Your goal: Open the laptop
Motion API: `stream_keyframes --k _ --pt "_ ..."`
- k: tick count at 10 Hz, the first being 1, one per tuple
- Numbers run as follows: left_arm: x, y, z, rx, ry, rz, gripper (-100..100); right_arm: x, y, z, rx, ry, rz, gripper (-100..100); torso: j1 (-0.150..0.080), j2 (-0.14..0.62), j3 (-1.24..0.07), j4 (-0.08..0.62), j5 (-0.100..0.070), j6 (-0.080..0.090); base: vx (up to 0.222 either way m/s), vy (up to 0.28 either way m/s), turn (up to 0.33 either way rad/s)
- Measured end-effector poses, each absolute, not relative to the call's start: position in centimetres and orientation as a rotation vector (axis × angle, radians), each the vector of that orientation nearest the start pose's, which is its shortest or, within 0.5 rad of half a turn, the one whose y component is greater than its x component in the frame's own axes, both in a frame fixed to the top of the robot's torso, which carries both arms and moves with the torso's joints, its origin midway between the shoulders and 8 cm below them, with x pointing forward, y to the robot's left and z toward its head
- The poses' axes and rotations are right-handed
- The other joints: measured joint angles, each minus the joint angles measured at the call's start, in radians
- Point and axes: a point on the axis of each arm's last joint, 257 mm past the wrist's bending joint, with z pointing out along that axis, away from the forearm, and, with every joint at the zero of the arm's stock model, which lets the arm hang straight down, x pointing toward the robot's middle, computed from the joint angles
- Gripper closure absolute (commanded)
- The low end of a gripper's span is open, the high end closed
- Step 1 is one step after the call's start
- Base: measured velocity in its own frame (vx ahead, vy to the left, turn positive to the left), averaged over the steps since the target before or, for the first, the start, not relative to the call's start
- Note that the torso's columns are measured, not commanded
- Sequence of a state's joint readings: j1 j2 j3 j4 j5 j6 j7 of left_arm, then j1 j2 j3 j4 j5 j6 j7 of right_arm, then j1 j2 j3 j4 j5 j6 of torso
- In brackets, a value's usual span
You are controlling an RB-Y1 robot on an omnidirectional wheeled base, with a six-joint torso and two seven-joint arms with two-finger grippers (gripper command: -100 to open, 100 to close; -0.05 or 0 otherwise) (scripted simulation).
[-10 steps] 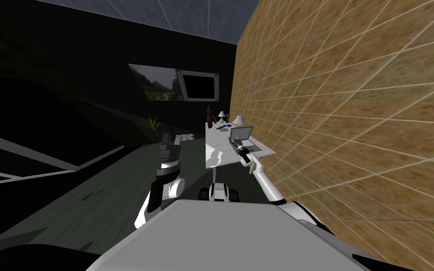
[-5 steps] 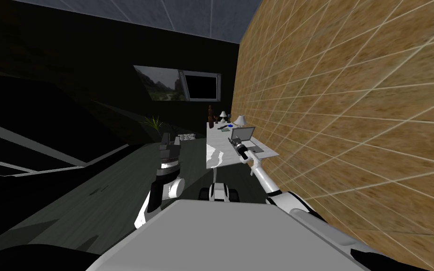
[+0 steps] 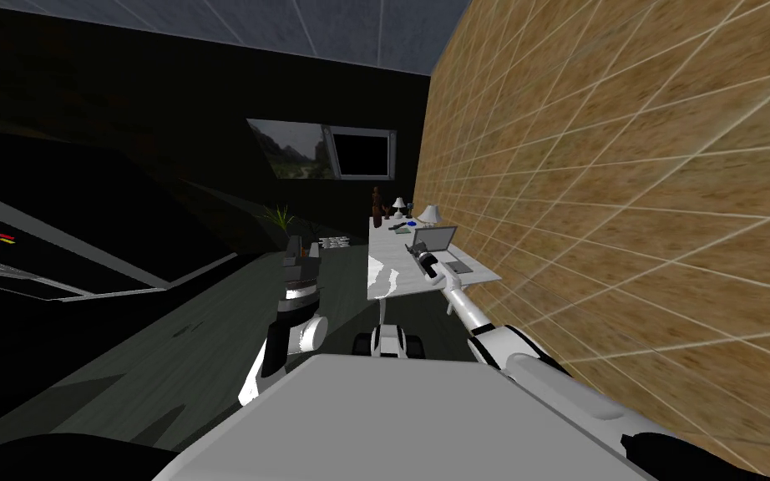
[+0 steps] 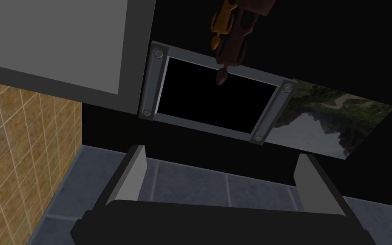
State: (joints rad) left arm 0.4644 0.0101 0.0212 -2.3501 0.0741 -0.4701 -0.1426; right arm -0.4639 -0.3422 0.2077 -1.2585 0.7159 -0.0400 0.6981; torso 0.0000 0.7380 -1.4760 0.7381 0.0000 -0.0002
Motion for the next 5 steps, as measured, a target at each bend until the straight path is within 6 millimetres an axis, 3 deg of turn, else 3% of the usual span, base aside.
stream_keyframes --k 5 --pt "33.3 28.7 6.2 -0.585 0.559 -1.226 0 67.9 -19.3 -13.4 -0.525 1.448 -0.193 -100 0.000 0.000 0.000 0.000 0.000 0.000 0.014 -0.010 0.077"
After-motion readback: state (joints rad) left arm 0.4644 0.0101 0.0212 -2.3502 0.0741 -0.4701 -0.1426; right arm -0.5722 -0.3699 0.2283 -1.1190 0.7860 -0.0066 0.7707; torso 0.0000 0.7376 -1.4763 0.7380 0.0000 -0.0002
